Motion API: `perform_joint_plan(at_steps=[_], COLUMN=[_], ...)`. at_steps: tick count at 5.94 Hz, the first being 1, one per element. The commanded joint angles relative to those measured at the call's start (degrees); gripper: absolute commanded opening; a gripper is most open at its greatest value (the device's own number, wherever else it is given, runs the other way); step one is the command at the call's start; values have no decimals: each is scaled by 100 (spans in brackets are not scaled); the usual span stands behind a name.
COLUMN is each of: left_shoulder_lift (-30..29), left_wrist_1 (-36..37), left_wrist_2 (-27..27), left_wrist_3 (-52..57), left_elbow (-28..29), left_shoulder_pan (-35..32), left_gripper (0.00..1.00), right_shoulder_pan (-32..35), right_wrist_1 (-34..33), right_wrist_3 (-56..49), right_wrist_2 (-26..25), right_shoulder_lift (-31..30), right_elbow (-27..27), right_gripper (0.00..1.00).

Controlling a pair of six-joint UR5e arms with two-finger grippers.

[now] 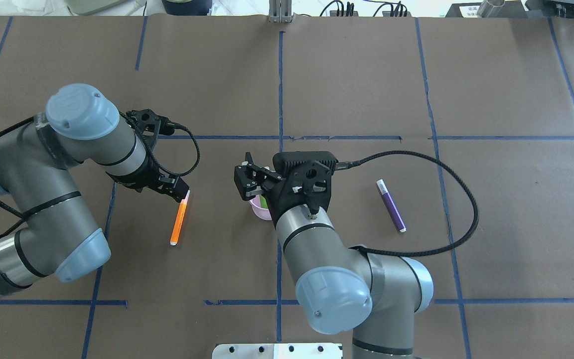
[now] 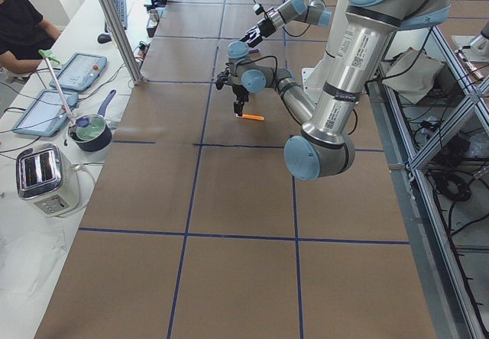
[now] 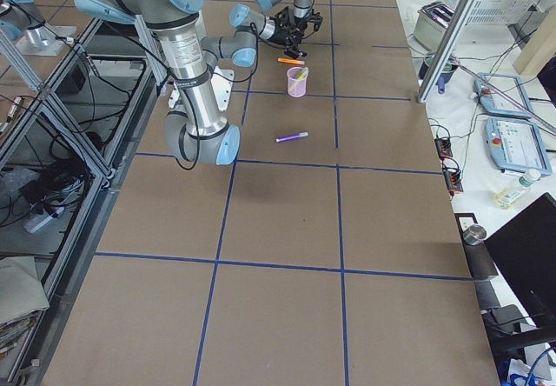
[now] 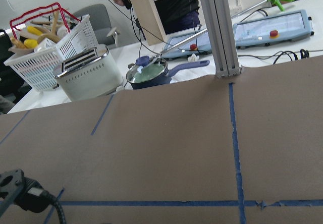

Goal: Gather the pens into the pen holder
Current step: 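Put yellow highlighter in cup with right gripper while left gripper descends, then grasp the orange highlighter with the left gripper while the right gripper withdraws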

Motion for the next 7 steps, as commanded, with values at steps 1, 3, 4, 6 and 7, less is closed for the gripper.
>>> perform_joint_plan(at_steps=[1,3,4,6,7], left_shoulder_lift=[-155,-253,-262,-306,-289], left_wrist_1=[-9,-366,-552,-562,-563], left_wrist_2=[5,-13,-22,-30,-39], left_wrist_3=[-59,-59,-67,-50,-24], left_elbow=[306,630,755,800,818], left_shoulder_pan=[61,79,79,88,97], left_gripper=[85,76,74,55,46], right_shoulder_pan=[1302,2816,3257,3472,3481], right_wrist_1=[-217,-1026,-1071,-1115,-1116], right_wrist_3=[8,-149,-385,-957,-959], right_wrist_2=[3033,5722,6377,6595,6595], right_shoulder_lift=[-753,-905,-1176,-1503,-1530], right_elbow=[435,445,453,462,515], right_gripper=[99,99,99,99,99])
